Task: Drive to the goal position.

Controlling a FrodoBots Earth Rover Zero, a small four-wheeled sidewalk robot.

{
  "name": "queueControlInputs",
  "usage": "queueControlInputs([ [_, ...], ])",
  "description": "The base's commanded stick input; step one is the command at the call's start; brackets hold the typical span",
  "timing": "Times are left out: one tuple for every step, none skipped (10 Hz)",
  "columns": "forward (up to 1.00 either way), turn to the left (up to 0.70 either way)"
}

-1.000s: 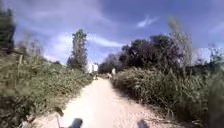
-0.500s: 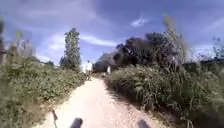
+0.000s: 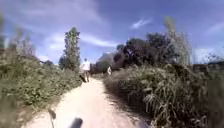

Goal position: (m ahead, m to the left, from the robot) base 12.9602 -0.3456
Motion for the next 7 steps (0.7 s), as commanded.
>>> queueControlInputs([
  [0.70,0.00],
  [0.70,0.00],
  [0.70,0.00],
  [0.70,0.00],
  [0.70,0.00],
  [0.70,0.00],
  [0.70,0.00],
])
